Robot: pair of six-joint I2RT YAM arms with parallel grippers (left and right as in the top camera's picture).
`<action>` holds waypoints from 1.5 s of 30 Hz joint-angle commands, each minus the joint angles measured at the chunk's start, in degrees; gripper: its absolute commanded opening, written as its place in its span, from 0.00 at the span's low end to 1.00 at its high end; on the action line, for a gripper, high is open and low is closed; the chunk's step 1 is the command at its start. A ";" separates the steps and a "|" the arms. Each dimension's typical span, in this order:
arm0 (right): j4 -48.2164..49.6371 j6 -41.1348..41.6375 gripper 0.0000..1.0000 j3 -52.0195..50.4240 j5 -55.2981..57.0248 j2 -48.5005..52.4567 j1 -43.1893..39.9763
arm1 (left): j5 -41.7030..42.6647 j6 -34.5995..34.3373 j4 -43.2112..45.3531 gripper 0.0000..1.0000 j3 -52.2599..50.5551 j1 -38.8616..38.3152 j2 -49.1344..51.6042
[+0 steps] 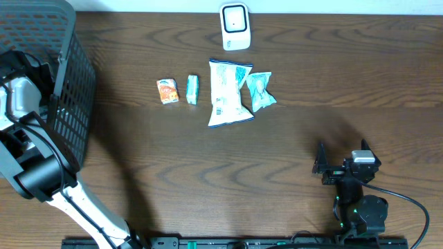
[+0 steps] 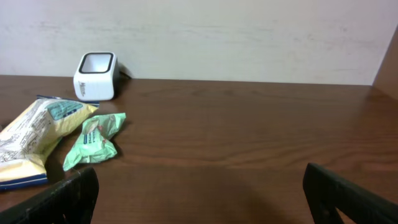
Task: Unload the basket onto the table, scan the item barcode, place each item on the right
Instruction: 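Grasp the dark round tin at the basket bottom with the left gripper, then carry the tin out of the basket and set it above the tissue pack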
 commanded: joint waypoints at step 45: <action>-0.22 -0.63 0.99 -0.09 -0.11 -0.31 0.00 | 4.00 -18.78 8.33 0.55 -1.29 -37.92 -27.89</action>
